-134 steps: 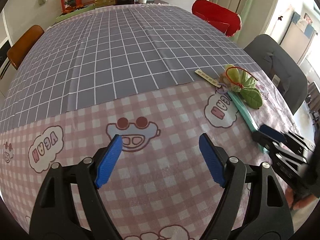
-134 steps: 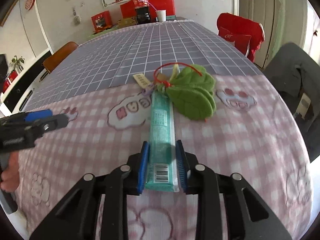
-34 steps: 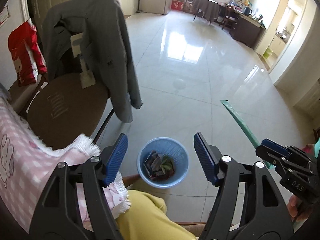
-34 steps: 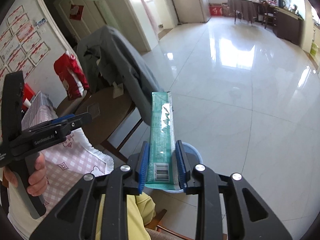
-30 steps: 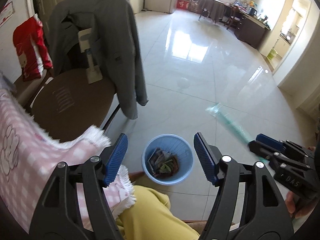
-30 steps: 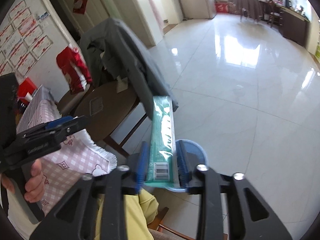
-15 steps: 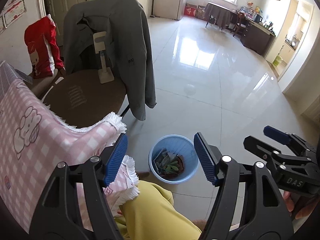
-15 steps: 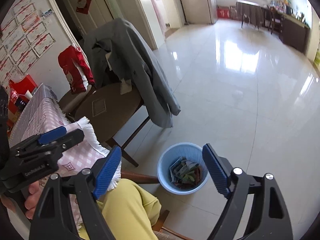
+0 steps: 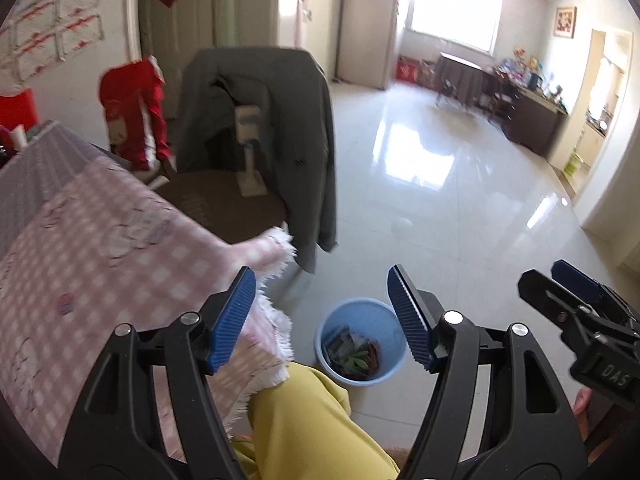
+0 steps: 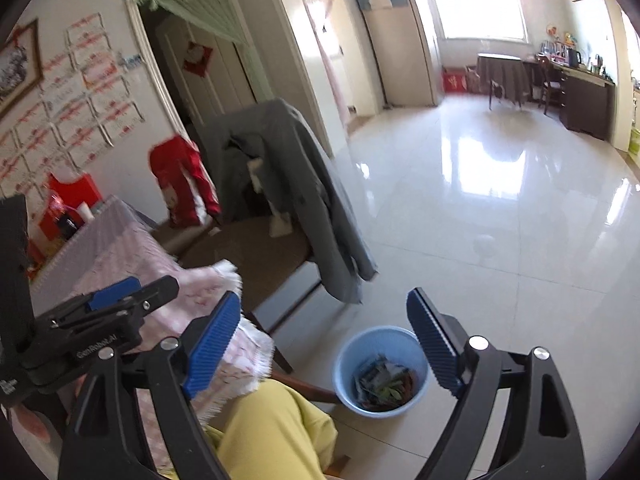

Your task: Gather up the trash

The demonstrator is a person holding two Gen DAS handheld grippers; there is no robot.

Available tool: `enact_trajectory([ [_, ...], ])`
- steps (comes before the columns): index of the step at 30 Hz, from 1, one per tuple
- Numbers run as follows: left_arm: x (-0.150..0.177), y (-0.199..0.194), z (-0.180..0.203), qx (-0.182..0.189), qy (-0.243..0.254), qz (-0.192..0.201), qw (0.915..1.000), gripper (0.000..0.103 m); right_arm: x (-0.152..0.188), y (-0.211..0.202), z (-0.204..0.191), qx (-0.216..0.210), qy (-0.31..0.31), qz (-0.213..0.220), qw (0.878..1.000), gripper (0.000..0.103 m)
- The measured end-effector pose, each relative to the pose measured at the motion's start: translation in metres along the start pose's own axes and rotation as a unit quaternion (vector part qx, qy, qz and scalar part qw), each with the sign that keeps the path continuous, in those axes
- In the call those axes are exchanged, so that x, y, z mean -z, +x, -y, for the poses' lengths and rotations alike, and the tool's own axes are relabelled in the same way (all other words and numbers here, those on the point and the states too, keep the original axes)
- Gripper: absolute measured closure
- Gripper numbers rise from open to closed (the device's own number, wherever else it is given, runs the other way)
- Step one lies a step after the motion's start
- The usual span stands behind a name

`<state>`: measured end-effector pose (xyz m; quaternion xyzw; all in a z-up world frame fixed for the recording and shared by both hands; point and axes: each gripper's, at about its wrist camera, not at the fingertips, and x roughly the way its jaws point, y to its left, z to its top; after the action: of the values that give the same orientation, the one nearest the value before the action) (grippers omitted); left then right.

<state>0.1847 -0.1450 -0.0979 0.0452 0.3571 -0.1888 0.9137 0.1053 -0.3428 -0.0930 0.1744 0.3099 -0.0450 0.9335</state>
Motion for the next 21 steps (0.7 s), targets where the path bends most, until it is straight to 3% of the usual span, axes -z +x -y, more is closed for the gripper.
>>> enact_trajectory([
  [6,0.01,-0.047,-0.009,-0.032,-0.01,0.048,0.9983,0.034,0.002,-0.03,-0.021,-0.038,-0.018,0.033,0.999,0.018],
  [12,0.018,-0.095,-0.014,-0.056,-0.016,0.096,0.9936,0.031,0.007,-0.065,-0.045,-0.091,-0.049,0.105,0.989,0.018],
  [21,0.031,-0.155,-0.019,-0.088,-0.025,0.155,0.9837,0.027,0.012,-0.106,-0.072,-0.121,-0.093,0.159,0.975,0.017],
])
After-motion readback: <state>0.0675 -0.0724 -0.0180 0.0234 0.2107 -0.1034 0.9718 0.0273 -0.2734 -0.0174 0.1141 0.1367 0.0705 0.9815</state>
